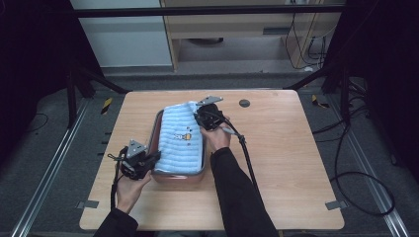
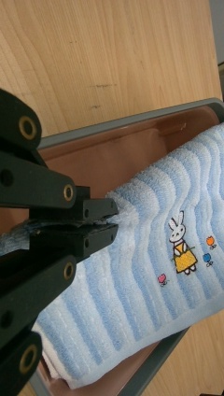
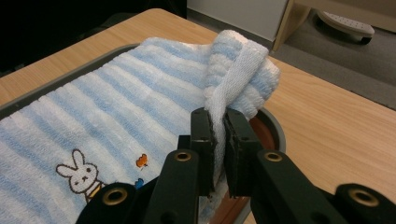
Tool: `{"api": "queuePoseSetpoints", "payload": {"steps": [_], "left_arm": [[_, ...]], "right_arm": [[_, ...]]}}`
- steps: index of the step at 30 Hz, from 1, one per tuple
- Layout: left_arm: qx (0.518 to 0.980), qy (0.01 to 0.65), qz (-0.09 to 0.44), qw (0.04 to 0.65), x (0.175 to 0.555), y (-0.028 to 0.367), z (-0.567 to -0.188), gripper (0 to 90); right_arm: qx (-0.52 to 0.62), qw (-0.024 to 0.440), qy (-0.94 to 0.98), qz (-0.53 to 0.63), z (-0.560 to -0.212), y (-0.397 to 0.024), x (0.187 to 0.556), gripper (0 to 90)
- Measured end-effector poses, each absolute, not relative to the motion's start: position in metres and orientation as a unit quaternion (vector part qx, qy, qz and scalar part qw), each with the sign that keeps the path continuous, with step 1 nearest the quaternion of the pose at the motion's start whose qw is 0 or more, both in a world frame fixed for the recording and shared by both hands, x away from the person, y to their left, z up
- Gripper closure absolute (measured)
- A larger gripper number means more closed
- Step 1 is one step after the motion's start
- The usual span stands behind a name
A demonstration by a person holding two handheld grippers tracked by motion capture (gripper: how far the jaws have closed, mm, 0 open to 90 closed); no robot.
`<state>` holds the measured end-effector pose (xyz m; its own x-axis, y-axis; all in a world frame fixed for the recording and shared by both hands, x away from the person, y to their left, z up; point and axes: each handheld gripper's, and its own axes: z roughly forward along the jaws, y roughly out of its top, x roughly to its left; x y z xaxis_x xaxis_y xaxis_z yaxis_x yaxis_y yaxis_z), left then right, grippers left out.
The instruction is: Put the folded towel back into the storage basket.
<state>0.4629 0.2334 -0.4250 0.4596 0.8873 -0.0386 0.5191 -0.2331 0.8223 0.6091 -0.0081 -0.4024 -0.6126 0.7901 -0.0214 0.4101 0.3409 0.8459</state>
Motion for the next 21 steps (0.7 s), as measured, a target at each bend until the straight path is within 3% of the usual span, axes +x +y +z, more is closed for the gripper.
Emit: {"api": "queuePoseSetpoints", "payload": {"steps": [11, 16, 21], "left_arm": [[0.758, 0.477, 0.223, 0.385, 0.465, 0.232, -0.432, 85.1], [0.753, 0.484, 0.234, 0.379, 0.467, 0.234, -0.432, 80.5], [0.746, 0.488, 0.244, 0.383, 0.466, 0.235, -0.430, 75.1]], "right_arm": [[0.391, 0.212, 0.794, 0.415, -0.413, -0.009, 0.610, 79.7], [0.398, 0.212, 0.797, 0.402, -0.419, -0.012, 0.610, 72.2], [0.403, 0.214, 0.793, 0.404, -0.418, -0.020, 0.609, 72.1]]}}
